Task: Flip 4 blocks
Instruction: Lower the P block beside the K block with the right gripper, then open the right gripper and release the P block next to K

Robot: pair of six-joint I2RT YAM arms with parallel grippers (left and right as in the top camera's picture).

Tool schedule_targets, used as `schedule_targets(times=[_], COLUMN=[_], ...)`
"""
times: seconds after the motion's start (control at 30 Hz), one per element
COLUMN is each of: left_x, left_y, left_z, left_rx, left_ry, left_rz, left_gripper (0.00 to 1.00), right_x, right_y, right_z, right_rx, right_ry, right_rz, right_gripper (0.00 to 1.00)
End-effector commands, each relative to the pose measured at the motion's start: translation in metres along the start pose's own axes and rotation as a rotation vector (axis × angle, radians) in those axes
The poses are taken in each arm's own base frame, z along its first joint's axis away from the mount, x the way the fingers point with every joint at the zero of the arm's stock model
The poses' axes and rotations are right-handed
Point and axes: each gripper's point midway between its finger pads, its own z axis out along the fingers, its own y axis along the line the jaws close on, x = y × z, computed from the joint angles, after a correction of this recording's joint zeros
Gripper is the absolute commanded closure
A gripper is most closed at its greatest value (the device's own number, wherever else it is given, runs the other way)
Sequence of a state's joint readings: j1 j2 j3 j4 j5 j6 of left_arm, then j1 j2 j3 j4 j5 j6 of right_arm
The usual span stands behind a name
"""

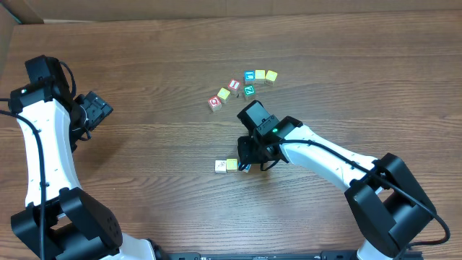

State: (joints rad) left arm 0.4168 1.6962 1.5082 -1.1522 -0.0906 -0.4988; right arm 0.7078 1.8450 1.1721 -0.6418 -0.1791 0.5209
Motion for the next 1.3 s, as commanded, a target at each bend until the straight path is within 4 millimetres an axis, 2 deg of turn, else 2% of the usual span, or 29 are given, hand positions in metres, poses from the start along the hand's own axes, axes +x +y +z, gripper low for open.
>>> schedule_targets(times=[0.0, 0.13, 0.3, 0.4, 0.63, 0.87, 1.13, 1.27], left_x=[-0.003, -0.003, -0.003, -0.003, -0.003, -0.003, -0.003, -0.003], left_y=[0.0, -0.001, -0.001, -0.001, -0.001, -0.001, -0.001, -0.001], left_z=[-0.004, -0.004, -0.004, -0.004, -0.004, -0.004, -0.004, -0.004], left_rx=[0.006, 0.006, 0.006, 0.006, 0.006, 0.006, 0.006, 0.006], left_ry=[-0.015, -0.015, -0.015, -0.015, -0.015, -0.015, -0.015, -0.015], left_rz=[-0.009, -0.009, -0.009, -0.009, -0.009, -0.009, -0.009, -0.009], left_gripper=[0.01, 0.0, 0.01, 0.01, 0.0, 0.0, 0.0, 0.0], right_x=[0.0, -0.015, -0.033, -0.03, 0.005, 0.026, 0.025, 0.013], right_y=[0.001, 0.002, 0.012, 0.008, -0.02, -0.025, -0.028, -0.027], right_z=[0.005, -0.004, -0.037, -0.047, -0.036, -0.013, 0.002, 0.002], right_rx=[-0.005, 0.0, -0.038, -0.036, 0.047, 0.052, 0.009, 0.007], right_ry=[-0.002, -0.053, -0.125, -0.119, 0.003, 0.017, -0.028, -0.081], right_rz=[-0.047, -0.079, -0.071, 0.023, 0.354, 0.396, 0.409, 0.392], right_gripper=[0.92, 0.92, 0.92, 0.96, 0.96, 0.96, 0.96, 0.96])
